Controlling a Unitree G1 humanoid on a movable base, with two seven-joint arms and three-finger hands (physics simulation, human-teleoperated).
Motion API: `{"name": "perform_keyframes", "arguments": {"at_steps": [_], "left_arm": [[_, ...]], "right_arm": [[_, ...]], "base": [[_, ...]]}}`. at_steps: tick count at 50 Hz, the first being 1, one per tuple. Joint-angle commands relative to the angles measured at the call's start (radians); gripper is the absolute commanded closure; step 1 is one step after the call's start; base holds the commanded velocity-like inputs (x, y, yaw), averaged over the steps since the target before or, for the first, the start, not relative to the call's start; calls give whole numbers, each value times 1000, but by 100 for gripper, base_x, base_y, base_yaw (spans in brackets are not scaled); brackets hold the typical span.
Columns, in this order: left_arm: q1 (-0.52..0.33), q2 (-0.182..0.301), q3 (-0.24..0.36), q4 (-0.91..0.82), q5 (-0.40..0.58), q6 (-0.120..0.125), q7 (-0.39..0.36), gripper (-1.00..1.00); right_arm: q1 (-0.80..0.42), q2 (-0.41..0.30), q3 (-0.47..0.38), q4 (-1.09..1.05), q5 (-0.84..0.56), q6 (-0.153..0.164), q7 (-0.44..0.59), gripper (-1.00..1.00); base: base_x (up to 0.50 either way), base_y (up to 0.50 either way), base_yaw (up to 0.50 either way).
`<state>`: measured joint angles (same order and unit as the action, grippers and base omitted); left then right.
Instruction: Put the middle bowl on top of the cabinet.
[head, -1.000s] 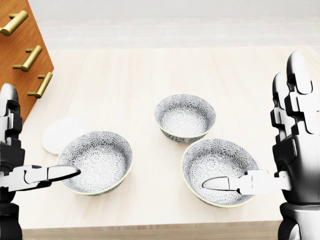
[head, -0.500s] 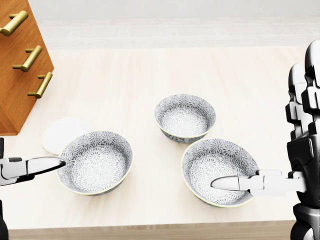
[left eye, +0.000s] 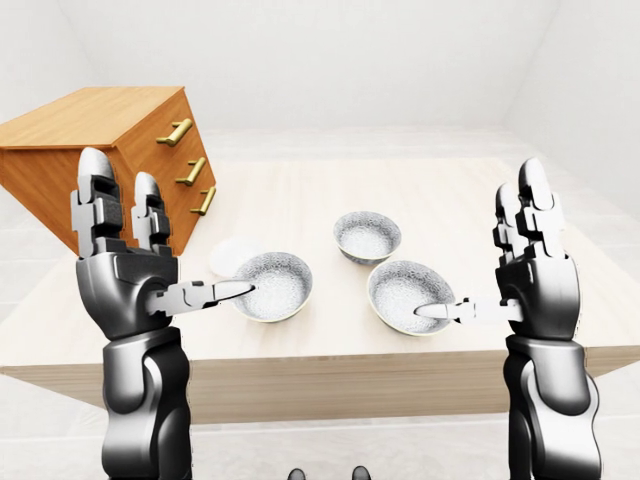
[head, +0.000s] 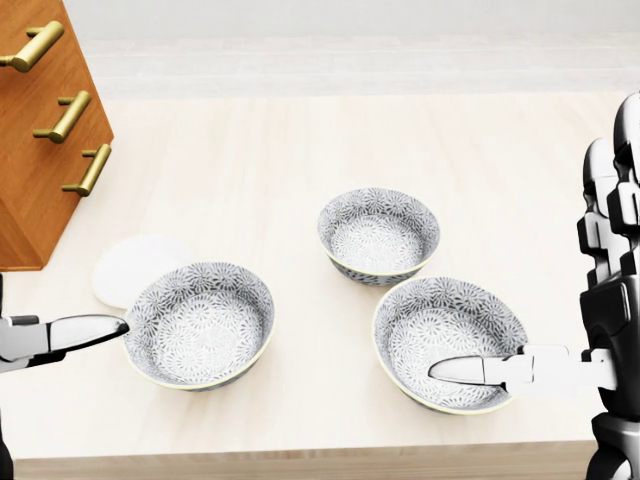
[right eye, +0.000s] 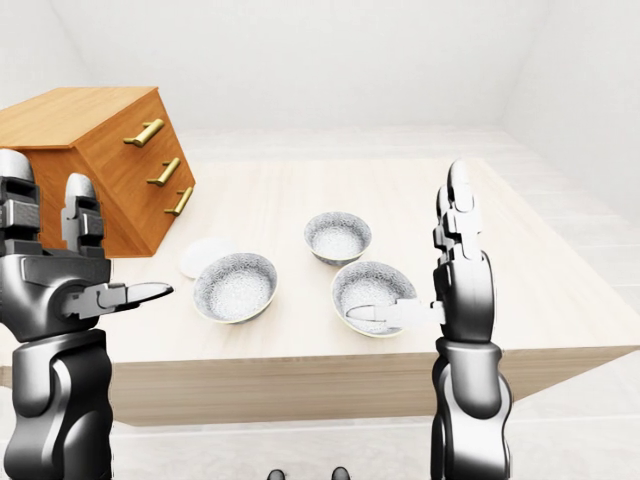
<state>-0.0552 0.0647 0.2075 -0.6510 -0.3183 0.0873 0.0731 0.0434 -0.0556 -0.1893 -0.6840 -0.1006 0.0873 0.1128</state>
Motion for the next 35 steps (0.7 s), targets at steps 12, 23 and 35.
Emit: {"name": "perform_keyframes", "arguments": {"at_steps": [12,23,35], "left_arm": [[17,0,-10,2,5,0,-24,-100],[12,1,6,8,8,0,-22,-100],[9,0,-4,-3,32,0,-24,-100]], "right_arm": [[-5,16,-14,-9,40,0,7,-100],[-13,7,9,-7,18,0,-3,-100],[-4,6,3,-21,26,0,-1,-100]], "base": [[2,50,0],[2,50,0],[2,50,0]]}}
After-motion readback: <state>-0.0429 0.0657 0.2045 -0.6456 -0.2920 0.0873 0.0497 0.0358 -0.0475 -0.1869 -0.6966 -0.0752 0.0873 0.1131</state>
